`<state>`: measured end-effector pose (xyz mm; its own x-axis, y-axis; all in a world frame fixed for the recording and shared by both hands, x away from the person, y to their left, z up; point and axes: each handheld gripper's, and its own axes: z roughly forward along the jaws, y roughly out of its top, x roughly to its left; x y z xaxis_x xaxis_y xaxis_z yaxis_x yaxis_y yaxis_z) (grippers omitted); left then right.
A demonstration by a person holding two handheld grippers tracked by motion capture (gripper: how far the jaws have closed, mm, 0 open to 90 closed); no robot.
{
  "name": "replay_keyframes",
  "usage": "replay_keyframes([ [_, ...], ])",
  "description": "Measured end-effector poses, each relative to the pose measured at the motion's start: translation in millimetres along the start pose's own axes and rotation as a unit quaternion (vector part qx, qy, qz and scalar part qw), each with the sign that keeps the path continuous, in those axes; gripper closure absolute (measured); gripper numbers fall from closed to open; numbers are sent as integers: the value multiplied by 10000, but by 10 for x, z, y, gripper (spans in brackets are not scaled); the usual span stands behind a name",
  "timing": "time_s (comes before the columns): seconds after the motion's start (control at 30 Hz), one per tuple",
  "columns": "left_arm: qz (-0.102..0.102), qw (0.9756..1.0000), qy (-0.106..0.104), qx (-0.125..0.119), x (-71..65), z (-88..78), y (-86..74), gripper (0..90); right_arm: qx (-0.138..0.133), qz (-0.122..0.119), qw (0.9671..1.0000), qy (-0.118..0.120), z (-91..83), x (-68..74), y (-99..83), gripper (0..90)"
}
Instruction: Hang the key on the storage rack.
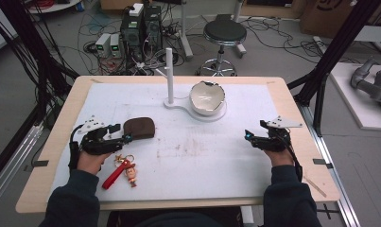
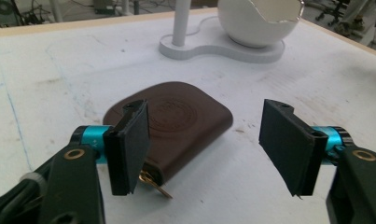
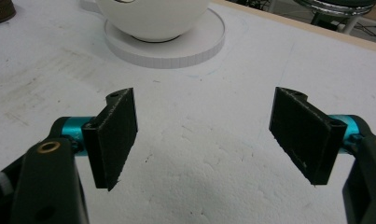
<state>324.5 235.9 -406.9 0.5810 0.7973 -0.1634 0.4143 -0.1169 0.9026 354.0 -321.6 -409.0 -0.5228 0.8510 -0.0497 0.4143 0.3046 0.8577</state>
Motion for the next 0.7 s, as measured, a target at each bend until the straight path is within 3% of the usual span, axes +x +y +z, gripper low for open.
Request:
replay_keyframes([
  [0.1,-38,9997,-93,234,-23,-19,-32,439,4,-28,10000,-2,17,12,12,238],
  [0.13,-41,9992,-120,378,-31,-13,-54,439,4,-28,10000,-2,17,12,12,238],
  [0.17,9,9976,-129,680,-40,13,-89,462,48,-36,10000,6,38,19,15,239],
  [0.33,4,9945,-129,1036,-38,69,-146,461,82,-31,10000,26,51,18,13,239],
  [0.4,33,9937,-158,1112,-46,75,-153,461,88,-15,10000,33,50,15,10,240],
  [0.57,-32,9946,-261,1004,-161,-47,-109,409,70,-11,10000,31,38,3,3,240],
  [0.7,-70,9947,-92,1019,-355,-202,-174,402,59,-21,10000,22,42,7,3,240],
])
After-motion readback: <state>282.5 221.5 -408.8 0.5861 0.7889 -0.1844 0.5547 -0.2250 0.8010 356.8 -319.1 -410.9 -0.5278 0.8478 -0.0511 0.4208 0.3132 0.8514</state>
